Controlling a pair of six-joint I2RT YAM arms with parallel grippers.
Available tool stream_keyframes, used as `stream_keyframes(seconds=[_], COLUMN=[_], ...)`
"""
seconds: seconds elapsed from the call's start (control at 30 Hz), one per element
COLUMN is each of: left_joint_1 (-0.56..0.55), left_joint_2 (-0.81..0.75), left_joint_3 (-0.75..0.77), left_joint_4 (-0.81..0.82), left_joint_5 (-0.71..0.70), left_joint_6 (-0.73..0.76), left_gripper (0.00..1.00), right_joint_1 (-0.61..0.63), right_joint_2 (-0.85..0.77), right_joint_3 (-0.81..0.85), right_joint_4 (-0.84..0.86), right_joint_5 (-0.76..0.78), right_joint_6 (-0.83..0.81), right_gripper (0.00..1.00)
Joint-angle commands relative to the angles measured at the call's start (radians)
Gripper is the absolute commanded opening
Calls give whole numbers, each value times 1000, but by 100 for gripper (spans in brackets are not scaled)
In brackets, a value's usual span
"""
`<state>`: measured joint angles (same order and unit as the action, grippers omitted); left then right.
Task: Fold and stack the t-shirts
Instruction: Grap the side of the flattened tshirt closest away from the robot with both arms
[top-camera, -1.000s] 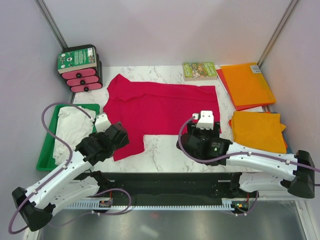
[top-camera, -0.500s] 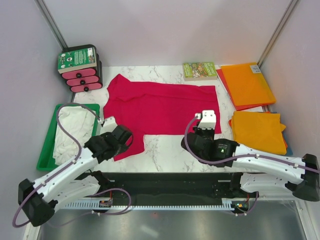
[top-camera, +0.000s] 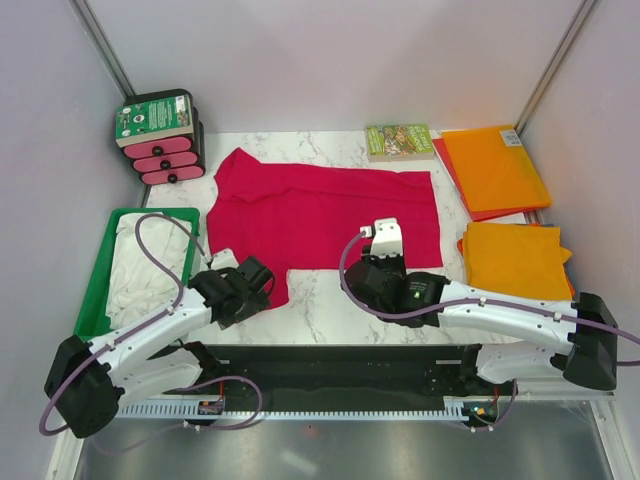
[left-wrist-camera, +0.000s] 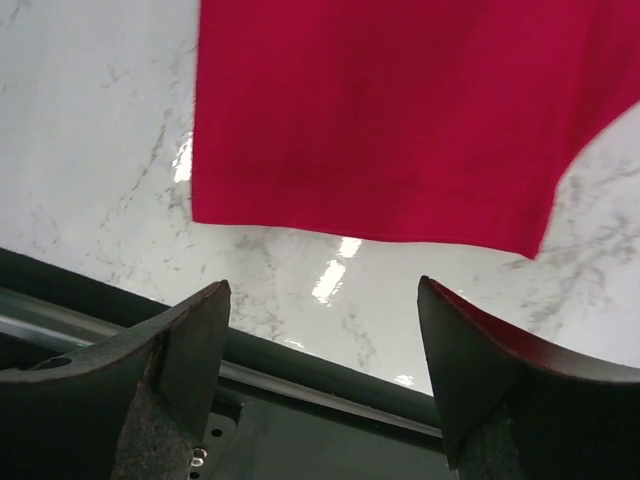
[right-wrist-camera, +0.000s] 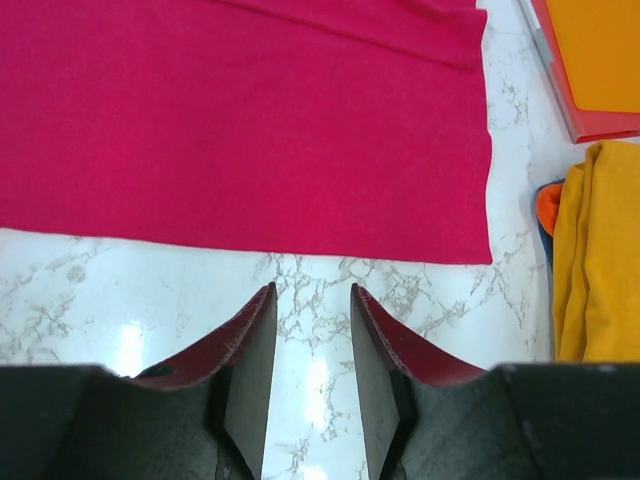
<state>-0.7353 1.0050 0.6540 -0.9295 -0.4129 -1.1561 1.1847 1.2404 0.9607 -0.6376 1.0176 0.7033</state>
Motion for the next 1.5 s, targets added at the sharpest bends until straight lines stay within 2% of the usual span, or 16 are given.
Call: stream_keyframes(seconds=[0.0,0.13,0.43,0.8,0.83,0.87,1.0,1.07,1.27,1.4,1.47], left_joint_1=[63,160,197,198,198,198,198,200,201,200,198], left_joint_2=[16,87,156,237,251,262,276,277,262,219,163], left_joint_3=[-39,-37,-62,-91,-85,-82,-73,-71,-80,-79,-77], left_joint_4=[1,44,116,184,185,187,185,185,187,184,182], left_joint_5=[-7,20,37,79,77,77,75,77,91,123,129], left_joint_6=[-114,-41,15,45,58,61,72,73,81,133,156], left_gripper=[79,67,53,57,55,47,27,13,2,2,2], right_joint_1=[-2,-2,-2,0,0,-2,0,0,0,-8,-52], right_joint_2=[-36,-53,-47,-32,-35,-39,-58,-64,-67,-79,-97], right_joint_3=[-31,-48,-62,-70,-70,-70,-73,-76,-86,-89,-109], right_joint_4=[24,24,26,29,27,24,18,15,10,-22,-28], right_joint_5=[-20,-25,-30,-37,-39,-37,-30,-28,-30,-5,-28], right_joint_6=[21,30,47,59,59,61,64,67,81,143,169], right_gripper=[44,44,43,43,44,43,44,44,44,41,41])
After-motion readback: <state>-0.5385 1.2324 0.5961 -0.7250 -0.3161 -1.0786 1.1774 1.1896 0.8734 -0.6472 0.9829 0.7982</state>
